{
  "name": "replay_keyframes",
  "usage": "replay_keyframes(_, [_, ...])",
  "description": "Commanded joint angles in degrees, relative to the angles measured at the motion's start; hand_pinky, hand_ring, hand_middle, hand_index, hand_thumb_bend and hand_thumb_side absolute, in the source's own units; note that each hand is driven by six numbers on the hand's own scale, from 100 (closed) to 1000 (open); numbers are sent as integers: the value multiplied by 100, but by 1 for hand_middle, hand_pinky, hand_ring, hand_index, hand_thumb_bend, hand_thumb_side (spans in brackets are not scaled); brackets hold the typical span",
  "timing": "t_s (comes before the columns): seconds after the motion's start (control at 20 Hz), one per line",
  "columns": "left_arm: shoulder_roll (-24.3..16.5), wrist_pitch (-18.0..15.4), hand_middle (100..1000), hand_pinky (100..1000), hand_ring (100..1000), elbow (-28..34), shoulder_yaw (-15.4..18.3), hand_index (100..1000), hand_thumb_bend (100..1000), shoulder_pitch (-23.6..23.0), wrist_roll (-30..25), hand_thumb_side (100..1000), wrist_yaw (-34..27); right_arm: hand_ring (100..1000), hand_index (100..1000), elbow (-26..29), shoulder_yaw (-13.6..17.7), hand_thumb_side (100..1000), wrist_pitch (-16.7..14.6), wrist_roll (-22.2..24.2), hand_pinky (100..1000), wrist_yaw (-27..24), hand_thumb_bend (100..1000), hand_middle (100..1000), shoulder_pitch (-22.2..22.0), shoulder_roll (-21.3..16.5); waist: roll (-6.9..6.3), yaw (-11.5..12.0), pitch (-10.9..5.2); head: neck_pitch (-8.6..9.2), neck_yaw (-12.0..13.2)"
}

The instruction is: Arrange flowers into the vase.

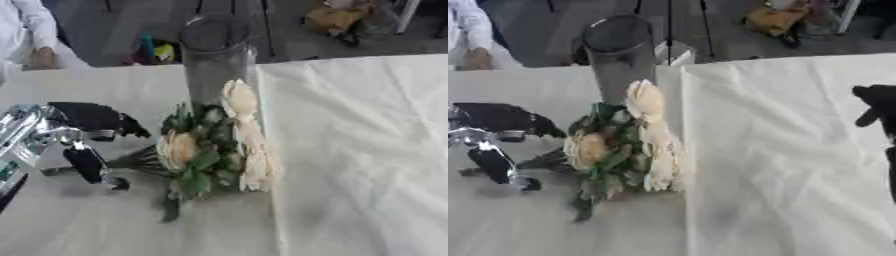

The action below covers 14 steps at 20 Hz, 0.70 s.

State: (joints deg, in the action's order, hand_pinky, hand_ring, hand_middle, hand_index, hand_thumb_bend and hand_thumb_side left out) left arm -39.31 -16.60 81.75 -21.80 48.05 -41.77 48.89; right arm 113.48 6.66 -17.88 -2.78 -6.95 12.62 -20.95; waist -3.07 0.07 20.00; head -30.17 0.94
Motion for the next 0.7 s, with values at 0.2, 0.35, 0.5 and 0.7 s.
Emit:
replay_keyframes(0.2, [-84, 25, 805, 656, 762, -6, -110, 942, 407, -2, 632, 503, 395, 804, 745, 111, 23, 941, -8, 41, 923, -41, 100, 434, 55, -59, -60, 2, 13, 2, 4])
replay_keyframes(0.35, [-38, 42, 784, 635, 743, -95, -159, 924, 346, 2, 857, 481, 562, 804, 745, 111, 25, 940, -6, 51, 924, -41, 100, 434, 56, -48, -55, -12, 23, 10, 17])
replay_keyframes(0.5, [8, 57, 765, 616, 726, -174, -184, 906, 294, 2, 1049, 472, 648, 805, 746, 111, 24, 937, -7, 64, 925, -37, 100, 433, 53, -40, -46, -17, 33, 19, 22])
replay_keyframes(0.7, [62, 58, 757, 602, 715, -270, -210, 897, 287, 9, 1168, 472, 684, 806, 746, 111, 25, 936, -1, 71, 925, -40, 100, 433, 62, -30, -44, -22, 41, 35, 27])
